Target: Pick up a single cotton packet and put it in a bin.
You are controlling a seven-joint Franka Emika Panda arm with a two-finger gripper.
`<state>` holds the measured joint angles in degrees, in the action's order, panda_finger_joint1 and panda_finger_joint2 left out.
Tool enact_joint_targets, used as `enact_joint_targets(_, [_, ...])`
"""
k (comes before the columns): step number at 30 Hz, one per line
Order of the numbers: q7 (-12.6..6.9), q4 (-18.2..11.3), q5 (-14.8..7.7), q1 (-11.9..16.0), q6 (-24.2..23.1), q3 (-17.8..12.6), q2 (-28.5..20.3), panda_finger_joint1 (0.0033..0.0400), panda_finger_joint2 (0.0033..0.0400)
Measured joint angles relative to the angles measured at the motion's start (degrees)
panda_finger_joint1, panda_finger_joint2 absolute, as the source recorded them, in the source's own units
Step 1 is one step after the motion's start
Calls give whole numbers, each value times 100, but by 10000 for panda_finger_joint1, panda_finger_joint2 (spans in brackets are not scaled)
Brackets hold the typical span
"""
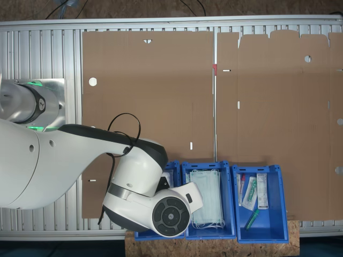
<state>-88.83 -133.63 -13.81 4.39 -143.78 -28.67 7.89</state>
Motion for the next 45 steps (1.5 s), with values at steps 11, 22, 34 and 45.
enact_joint_targets(11, [-16, 0, 0, 0, 0, 0, 0, 399, 399])
enact_joint_targets(22, [-74, 0, 0, 0, 0, 0, 0, 400, 400])
enact_joint_targets(34, [-89, 0, 0, 0, 0, 0, 0, 400, 400])
enact_joint_targets(45, [-93, 0, 0, 0, 0, 0, 0, 400, 400])
